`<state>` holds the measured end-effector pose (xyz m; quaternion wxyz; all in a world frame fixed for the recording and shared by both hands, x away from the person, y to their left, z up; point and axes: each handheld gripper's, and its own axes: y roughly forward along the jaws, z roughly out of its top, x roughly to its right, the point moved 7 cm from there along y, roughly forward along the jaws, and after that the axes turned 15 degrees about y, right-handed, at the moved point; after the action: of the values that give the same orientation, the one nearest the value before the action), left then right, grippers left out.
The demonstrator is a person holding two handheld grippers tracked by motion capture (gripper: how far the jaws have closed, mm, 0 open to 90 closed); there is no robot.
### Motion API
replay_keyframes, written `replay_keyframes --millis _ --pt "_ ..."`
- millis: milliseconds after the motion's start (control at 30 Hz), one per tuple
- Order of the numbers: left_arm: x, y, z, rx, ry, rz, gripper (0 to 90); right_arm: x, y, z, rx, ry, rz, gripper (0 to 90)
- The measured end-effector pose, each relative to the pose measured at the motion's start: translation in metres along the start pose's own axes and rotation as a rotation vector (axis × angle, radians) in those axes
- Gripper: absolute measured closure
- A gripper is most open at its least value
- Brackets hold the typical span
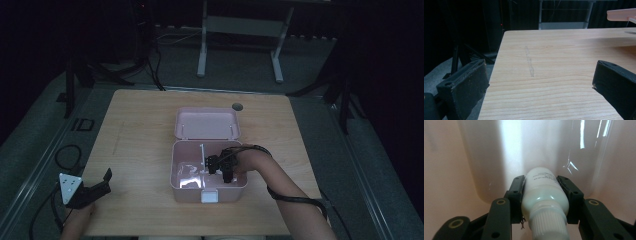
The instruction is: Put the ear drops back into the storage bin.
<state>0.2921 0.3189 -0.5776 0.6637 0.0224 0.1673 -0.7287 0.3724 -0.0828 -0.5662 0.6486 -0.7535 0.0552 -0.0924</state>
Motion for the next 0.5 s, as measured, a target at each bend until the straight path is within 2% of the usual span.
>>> replay_keyframes --millis 300,367,500 --pt "0.0 0.0 0.0 -0.001 0.0 -0.001 0.4 -0.001 -0.002 -0.001 0.001 0.009 0.019 54.1" --pt "0.0 0.0 0.0 -0.001 0.001 -0.001 0.4 -0.001 -0.003 -0.001 0.002 0.01 0.011 54.1" --pt "0.0 0.0 0.0 -0.002 0.001 -0.001 0.3 -0.001 -0.011 -0.002 0.013 0.009 0.013 53.7"
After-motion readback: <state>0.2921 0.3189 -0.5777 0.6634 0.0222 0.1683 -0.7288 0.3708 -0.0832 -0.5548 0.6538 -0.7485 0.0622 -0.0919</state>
